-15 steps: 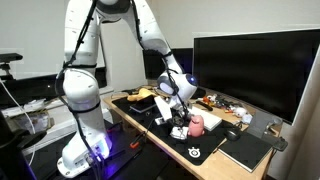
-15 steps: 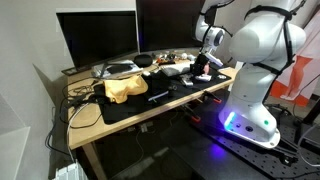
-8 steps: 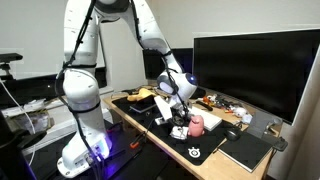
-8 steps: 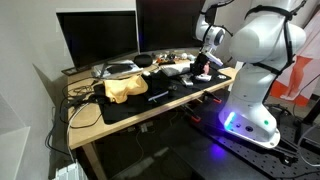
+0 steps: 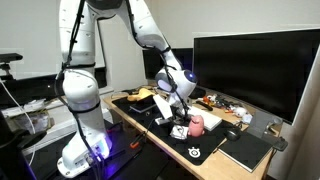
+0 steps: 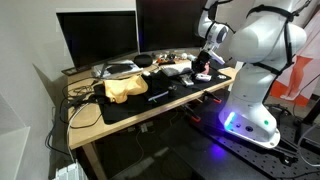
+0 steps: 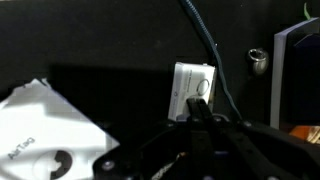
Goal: Pick up the object from the table and put it in the pink thing
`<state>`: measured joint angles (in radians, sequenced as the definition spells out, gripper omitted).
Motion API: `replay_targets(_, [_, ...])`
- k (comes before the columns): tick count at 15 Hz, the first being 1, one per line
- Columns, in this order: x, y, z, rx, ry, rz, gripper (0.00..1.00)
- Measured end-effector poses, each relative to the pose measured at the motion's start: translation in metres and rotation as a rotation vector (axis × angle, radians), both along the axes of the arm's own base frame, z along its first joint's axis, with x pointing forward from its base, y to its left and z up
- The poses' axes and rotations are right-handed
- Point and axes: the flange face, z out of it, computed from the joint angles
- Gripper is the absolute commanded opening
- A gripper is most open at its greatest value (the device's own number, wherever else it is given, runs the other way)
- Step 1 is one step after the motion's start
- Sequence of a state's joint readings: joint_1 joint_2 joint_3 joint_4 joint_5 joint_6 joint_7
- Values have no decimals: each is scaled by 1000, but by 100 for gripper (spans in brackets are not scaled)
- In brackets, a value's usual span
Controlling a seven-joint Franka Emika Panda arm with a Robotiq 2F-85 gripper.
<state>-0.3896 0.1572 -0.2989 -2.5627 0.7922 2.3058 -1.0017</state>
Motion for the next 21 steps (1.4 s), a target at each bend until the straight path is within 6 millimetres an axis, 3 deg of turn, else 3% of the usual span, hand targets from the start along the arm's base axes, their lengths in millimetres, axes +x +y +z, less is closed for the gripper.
replay_targets(12, [-8, 0, 43, -32, -102, 0, 1])
replay_targets(21, [-43, 1, 80, -136, -177, 34, 1])
